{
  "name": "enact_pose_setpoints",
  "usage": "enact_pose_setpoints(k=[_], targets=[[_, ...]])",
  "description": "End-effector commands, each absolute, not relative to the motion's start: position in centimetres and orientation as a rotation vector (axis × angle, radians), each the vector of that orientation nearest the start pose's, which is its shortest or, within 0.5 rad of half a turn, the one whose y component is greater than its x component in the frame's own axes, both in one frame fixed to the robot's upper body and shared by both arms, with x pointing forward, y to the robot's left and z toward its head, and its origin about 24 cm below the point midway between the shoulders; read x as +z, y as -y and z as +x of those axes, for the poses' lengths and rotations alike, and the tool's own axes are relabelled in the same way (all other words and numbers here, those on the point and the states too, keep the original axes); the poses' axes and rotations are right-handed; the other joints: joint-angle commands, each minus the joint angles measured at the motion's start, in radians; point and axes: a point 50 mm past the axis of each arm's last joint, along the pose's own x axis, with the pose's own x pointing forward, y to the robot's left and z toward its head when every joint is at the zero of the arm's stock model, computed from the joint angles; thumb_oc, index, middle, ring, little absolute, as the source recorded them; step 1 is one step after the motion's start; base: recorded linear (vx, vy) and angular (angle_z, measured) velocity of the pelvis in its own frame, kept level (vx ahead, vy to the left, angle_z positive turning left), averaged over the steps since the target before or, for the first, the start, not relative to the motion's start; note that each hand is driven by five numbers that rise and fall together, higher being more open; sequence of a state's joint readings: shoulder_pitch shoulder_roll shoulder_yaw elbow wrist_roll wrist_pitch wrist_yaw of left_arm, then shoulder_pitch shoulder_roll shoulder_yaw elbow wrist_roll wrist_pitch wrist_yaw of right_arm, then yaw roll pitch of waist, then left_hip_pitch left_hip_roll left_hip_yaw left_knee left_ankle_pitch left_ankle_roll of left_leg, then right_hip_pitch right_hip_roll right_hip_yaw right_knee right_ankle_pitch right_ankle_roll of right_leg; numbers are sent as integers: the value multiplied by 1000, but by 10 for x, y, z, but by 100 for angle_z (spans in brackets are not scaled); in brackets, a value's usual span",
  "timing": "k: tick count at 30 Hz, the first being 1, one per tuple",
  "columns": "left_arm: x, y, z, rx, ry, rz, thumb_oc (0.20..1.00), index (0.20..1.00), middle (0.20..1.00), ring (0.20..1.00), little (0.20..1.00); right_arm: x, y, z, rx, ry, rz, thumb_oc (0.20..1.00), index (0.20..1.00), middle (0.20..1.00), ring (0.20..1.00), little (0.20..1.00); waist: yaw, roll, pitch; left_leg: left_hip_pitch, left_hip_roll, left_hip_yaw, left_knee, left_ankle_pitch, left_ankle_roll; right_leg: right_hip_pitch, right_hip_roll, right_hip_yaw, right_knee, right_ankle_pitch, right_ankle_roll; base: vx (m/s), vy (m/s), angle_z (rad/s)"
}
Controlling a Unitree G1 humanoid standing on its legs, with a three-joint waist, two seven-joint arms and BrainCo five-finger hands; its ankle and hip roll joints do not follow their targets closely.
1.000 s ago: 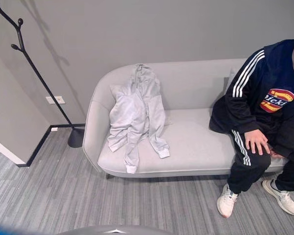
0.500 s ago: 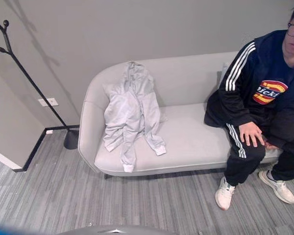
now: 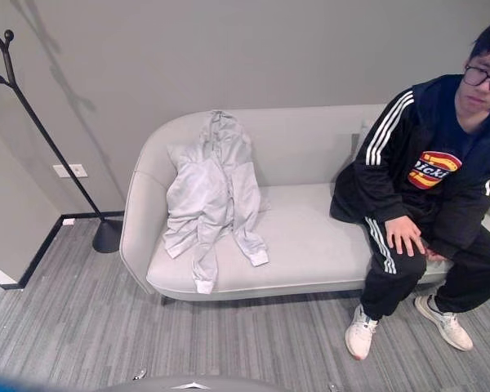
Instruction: Hang the clothes on the sofa on the clothes rack.
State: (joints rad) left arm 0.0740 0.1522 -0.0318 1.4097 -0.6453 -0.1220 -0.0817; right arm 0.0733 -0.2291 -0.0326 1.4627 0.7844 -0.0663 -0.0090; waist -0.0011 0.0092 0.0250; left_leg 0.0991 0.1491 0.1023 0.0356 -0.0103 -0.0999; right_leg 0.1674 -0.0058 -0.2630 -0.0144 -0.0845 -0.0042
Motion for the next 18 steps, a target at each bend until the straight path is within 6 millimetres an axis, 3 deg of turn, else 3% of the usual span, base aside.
enact_pose_setpoints(k=[1, 5, 8, 9, 11, 13, 16, 18], targets=[[-176, -206, 35, 468, -1261, -369, 1000, 1000, 1000, 1000, 1000, -169, 249, 19, -776, -1276, 416, 1000, 1000, 1000, 1000, 1000, -10, -28, -19, -19, 4, -19, 9, 23, -20, 38, -16, -8, -73, -44, 25, 0, -35, -2], [-176, -207, 38, 471, -1248, -370, 1000, 1000, 1000, 1000, 1000, -167, 252, 30, -751, -1240, 399, 1000, 1000, 1000, 1000, 1000, -10, -33, -5, -65, 4, -33, 96, 17, -25, 37, -16, -3, -73, -45, 18, -19, -33, 1], [-175, -204, 50, 477, -1201, -387, 1000, 1000, 1000, 1000, 1000, -164, 259, 48, -715, -1192, 337, 1000, 1000, 1000, 1000, 1000, -1, -39, 38, -191, -3, -71, 307, 47, -25, 40, -16, 3, -69, -49, 0, -5, -4, -3], [-174, -204, 53, 485, -1187, -398, 1000, 1000, 1000, 1000, 1000, -163, 261, 51, -708, -1185, 323, 1000, 1000, 1000, 1000, 1000, 4, -38, 45, -213, -11, -76, 309, 50, -19, 42, -18, 3, -69, -50, 1, 57, 38, -11], [-174, -204, 55, 505, -1172, -420, 1000, 1000, 1000, 1000, 1000, -161, 263, 56, -686, -1175, 290, 1000, 1000, 1000, 1000, 1000, 13, -44, 49, -257, -29, -73, 260, 18, -7, 46, -28, 1, -69, -56, 11, 138, 58, -12], [-174, -205, 53, 522, -1170, -430, 1000, 1000, 1000, 1000, 1000, -161, 263, 59, -668, -1169, 278, 1000, 1000, 1000, 1000, 1000, 19, -46, 47, -268, -38, -74, 217, 23, -4, 51, -30, 2, -70, -62, 17, 135, 50, 15], [-174, -208, 51, 564, -1165, -448, 1000, 1000, 1000, 1000, 1000, -160, 260, 70, -636, -1142, 258, 1000, 1000, 1000, 1000, 1000, 39, -41, 54, -328, -45, -77, 74, 108, -13, 76, -17, 13, -61, -92, 19, 225, 83, 16], [-173, -212, 52, 607, -1148, -467, 1000, 1000, 1000, 1000, 1000, -158, 254, 87, -604, -1104, 250, 1000, 1000, 1000, 1000, 1000, 60, -35, 60, -379, -55, -24, 5, 150, -16, 113, -4, 39, -38, -133, 18, 359, 138, 36]])
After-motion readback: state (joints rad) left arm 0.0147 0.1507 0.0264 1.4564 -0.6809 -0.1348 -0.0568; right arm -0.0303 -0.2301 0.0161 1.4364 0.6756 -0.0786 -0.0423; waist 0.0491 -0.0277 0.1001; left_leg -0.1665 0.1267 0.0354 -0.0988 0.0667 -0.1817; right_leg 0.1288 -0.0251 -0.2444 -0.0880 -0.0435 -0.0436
